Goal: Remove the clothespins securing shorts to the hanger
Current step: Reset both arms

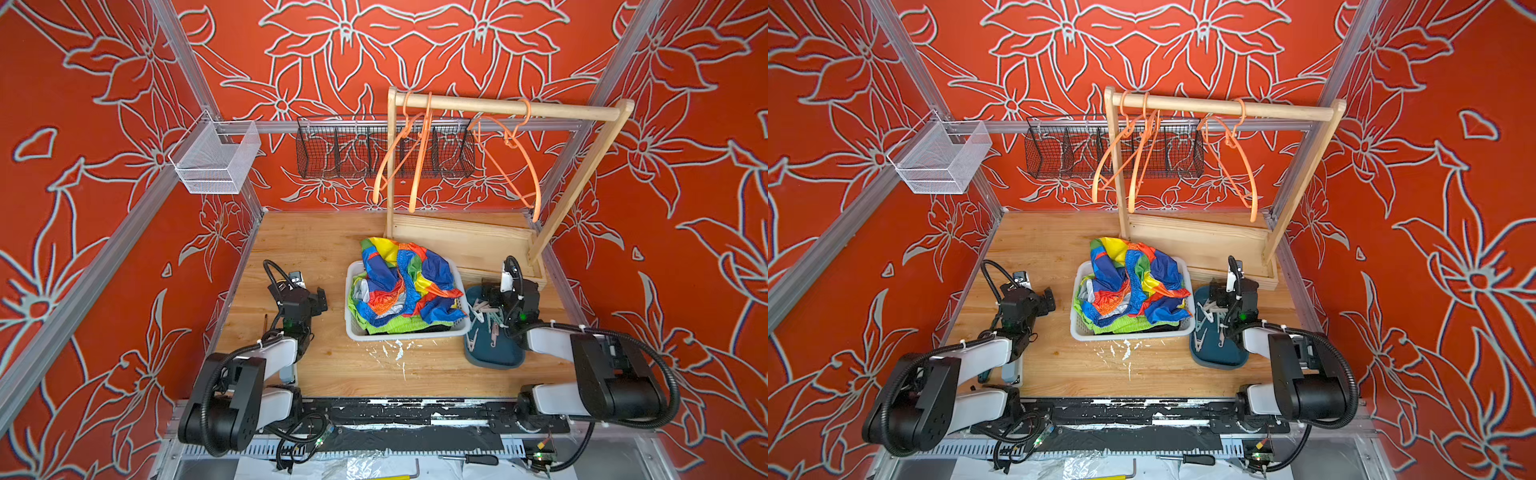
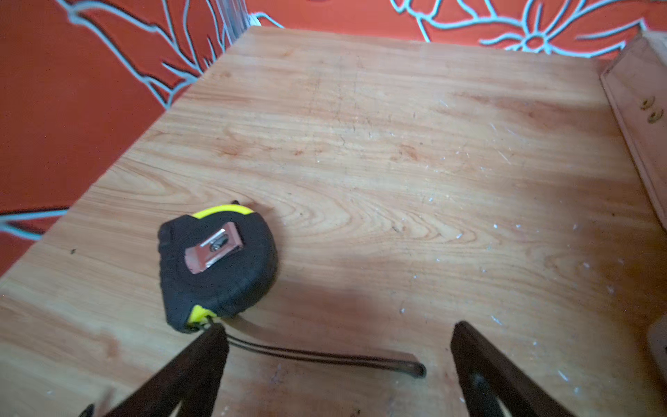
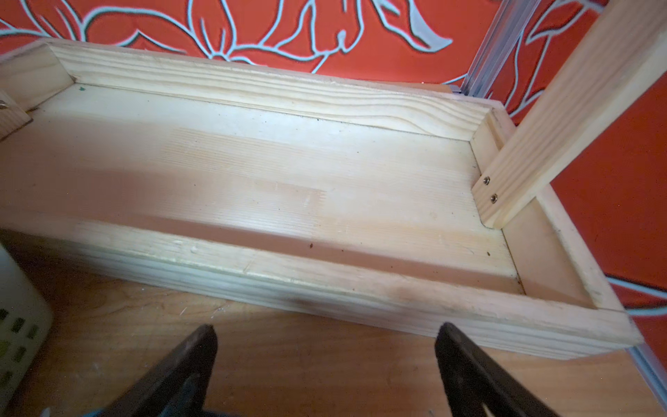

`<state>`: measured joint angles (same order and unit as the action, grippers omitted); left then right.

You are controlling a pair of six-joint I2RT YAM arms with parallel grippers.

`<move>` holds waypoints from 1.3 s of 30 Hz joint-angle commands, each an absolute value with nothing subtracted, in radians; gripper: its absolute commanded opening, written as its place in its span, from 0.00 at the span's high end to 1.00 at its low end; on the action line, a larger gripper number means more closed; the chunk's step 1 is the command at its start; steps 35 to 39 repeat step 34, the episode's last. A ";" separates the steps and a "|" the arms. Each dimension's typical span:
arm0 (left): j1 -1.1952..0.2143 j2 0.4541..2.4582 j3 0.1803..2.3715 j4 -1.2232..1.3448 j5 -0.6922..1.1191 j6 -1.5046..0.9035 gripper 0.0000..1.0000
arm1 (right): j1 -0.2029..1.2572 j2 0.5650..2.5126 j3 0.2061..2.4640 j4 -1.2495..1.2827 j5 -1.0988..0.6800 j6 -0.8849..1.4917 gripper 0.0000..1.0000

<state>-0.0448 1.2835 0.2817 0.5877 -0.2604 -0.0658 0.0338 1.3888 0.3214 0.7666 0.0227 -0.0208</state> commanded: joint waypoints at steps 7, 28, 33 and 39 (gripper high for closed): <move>0.002 1.344 0.390 0.523 0.007 0.030 0.03 | 0.020 1.417 0.336 0.773 -0.019 -0.028 0.03; 0.014 1.340 0.394 0.510 0.019 0.022 0.03 | 0.018 1.428 0.354 0.748 -0.025 -0.034 0.03; 0.014 1.340 0.394 0.510 0.020 0.021 0.03 | 0.018 1.415 0.341 0.760 -0.022 -0.030 0.03; 0.015 1.341 0.395 0.511 0.019 0.021 0.03 | 0.017 1.407 0.332 0.771 -0.019 -0.030 0.03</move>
